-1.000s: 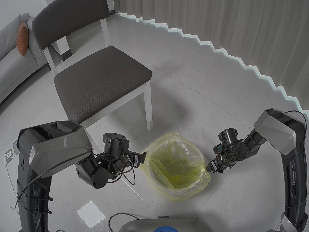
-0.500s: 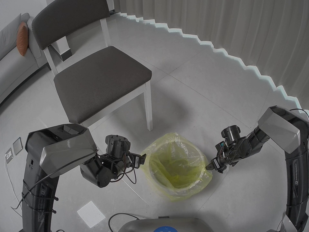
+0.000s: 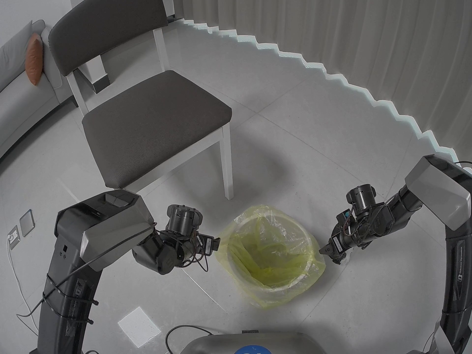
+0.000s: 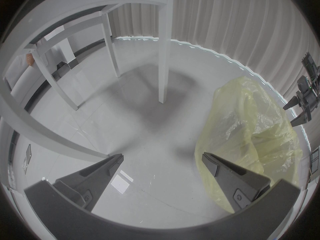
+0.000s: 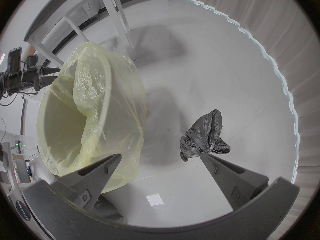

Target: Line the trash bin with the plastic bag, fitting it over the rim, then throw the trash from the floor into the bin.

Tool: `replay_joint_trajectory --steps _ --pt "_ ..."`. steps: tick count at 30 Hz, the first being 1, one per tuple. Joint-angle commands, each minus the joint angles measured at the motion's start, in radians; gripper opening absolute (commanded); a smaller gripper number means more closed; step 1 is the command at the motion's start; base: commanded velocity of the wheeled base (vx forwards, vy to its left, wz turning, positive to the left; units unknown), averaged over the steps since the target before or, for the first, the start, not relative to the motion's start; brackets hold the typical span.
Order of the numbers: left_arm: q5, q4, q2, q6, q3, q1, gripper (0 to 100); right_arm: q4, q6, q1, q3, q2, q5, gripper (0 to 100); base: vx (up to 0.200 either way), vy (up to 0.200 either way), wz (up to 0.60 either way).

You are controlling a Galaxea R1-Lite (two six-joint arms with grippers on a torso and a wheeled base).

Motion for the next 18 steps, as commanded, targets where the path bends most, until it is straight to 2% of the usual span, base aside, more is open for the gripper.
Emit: replay_joint_trajectory --steps 1,6,12,18 --pt "-0.012 0.079 0.052 -0.001 -0.115 -0.019 100 0.000 0.001 0.005 0.008 -0.012 0.002 100 0.000 0.000 0.00" --pt "-0.035 0.171 0.061 -0.004 -0.179 -0.028 100 -0.001 0.002 -0.003 0.036 -0.032 0.003 100 0.000 0.000 0.00" --pt "-0.030 0.158 0.051 -0.008 -0.135 -0.017 100 -0.006 -0.004 -0.003 0.100 -0.072 0.031 100 0.000 0.000 0.00" --pt "-0.026 0.087 0.011 -0.005 -0.061 0.001 100 -0.014 -0.015 0.006 0.174 -0.083 0.039 100 0.000 0.000 0.00"
